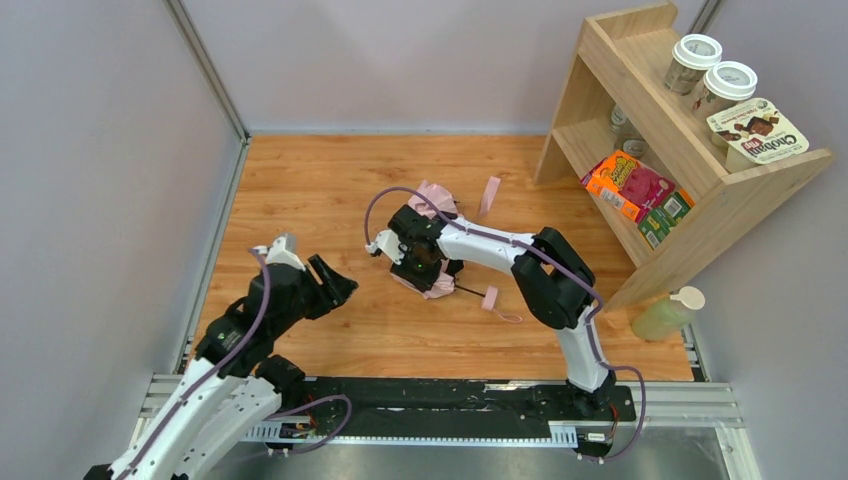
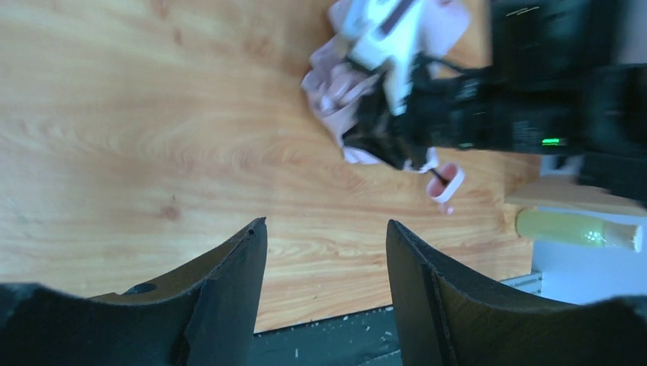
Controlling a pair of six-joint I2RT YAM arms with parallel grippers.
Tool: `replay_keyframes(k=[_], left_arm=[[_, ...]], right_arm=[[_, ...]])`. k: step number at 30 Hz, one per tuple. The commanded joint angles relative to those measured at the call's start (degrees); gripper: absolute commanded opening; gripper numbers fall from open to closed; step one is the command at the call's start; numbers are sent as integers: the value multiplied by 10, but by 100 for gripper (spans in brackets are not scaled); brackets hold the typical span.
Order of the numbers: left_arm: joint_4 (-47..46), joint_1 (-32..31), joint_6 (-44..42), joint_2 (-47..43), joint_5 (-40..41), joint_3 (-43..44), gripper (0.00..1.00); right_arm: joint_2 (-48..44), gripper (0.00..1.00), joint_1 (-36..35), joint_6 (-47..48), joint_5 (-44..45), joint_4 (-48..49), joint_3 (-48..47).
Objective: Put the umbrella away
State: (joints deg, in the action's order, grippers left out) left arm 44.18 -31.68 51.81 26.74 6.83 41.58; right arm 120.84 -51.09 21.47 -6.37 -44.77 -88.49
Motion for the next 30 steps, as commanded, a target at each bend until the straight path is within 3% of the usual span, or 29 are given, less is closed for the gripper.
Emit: replay_keyframes(k=[1,3,6,9,11,16,18,19,23,30], left_arm=[[-89,2,154,17,-34,-91,64],[-121,1,187,21,-27,-130,61],[-251,2,203,23,-39,-194,60],[-515,4,229,69,-108,-292,59],[-602,7,218,121,-129,-321,58],[-712,19,134,200,-141,-338,64],[-716,33,127,207,-154,-333,58],[-693,38,129,205,-149,-331,53],[-616,39,117,161,-128,-330,50],[-487,40,111,54,-90,-334,50]], right_arm=[[95,0,-7,-27,-190,-64,65],[96,0,-2,-31,-182,-56,66],[94,0,2,-34,-166,-49,65],[94,0,2,-35,-150,-50,59],[94,0,2,-34,-140,-57,53],[86,3,1,-35,-121,-61,49],[78,12,1,-46,-103,-62,46],[71,22,1,-50,-99,-63,46],[20,47,0,-72,-53,-57,49],[-15,66,0,-74,-60,-105,-1]])
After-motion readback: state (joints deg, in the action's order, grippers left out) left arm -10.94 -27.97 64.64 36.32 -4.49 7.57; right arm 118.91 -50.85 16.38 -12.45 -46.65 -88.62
